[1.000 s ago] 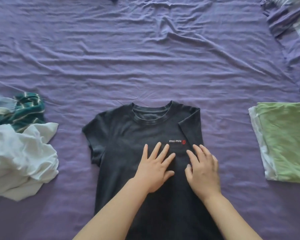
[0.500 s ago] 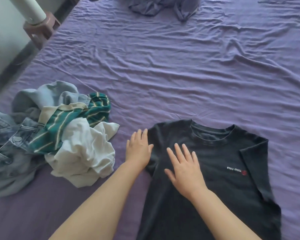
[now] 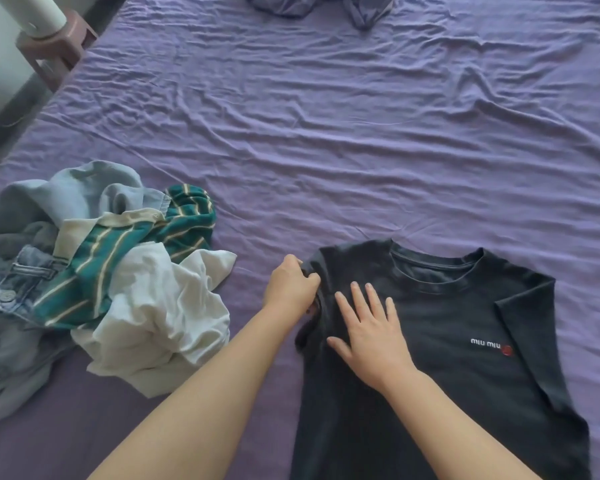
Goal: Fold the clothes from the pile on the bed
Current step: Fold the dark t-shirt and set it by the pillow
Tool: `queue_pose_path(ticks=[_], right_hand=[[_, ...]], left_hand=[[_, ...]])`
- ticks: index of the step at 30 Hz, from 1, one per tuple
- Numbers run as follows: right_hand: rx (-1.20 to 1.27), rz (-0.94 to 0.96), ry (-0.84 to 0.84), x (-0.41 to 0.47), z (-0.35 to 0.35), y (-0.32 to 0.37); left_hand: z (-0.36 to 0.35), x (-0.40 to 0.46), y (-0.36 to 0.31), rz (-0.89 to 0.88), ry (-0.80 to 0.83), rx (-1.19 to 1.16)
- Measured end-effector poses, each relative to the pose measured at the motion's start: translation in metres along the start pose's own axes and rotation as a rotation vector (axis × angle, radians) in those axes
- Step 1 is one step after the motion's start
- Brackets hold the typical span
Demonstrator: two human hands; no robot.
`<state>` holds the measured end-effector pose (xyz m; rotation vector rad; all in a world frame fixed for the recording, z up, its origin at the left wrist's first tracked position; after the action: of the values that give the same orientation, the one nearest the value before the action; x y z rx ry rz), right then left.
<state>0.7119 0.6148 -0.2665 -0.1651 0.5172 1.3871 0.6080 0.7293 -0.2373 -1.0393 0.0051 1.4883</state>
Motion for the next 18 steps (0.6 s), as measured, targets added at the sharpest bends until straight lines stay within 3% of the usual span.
queue_pose_path(ticks=[2, 4, 5, 7, 9, 13, 18], right_hand=[[0.039, -0.038, -0.025, -0.01, 0.006, -0.009], [0.053, -0.065, -0.042, -0.025, 0.009, -0.02], [0.047, -0.078, -0.057, -0.035, 0.011, -0.027], [0.021, -0.102, -0.1, -0.053, 0.011, -0.04], [-0.023, -0.12, -0.111, -0.068, 0.006, -0.051], [-0.07, -0.142, -0.11, -0.087, -0.02, -0.072], [-0.104, -0.135, -0.107, -0.103, -0.04, -0.088]], left_hand=[[-0.026, -0.008, -0.01, 0.056, 0.186, -0.433], [-0.049, -0.02, -0.024, 0.008, 0.316, -0.561], [-0.053, -0.023, -0.031, -0.119, 0.296, -0.4], [-0.058, -0.027, -0.041, -0.435, 0.062, 0.254], [-0.08, -0.033, -0.042, -0.608, -0.053, 0.659], [-0.117, -0.02, -0.015, -0.603, -0.021, 0.923], [-0.121, -0.008, -0.003, -0.646, -0.044, 1.015]])
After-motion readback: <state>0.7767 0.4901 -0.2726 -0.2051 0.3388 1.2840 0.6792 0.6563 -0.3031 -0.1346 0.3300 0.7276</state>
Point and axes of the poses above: each hand's wrist, its own x-axis towards the middle knuckle, its own z-axis out of the back of the hand, y = z × x, the point moved 9 cm from there along x, towards the middle knuckle, and after that the axes turned 5 degrees about y, right-handed, at the moved point
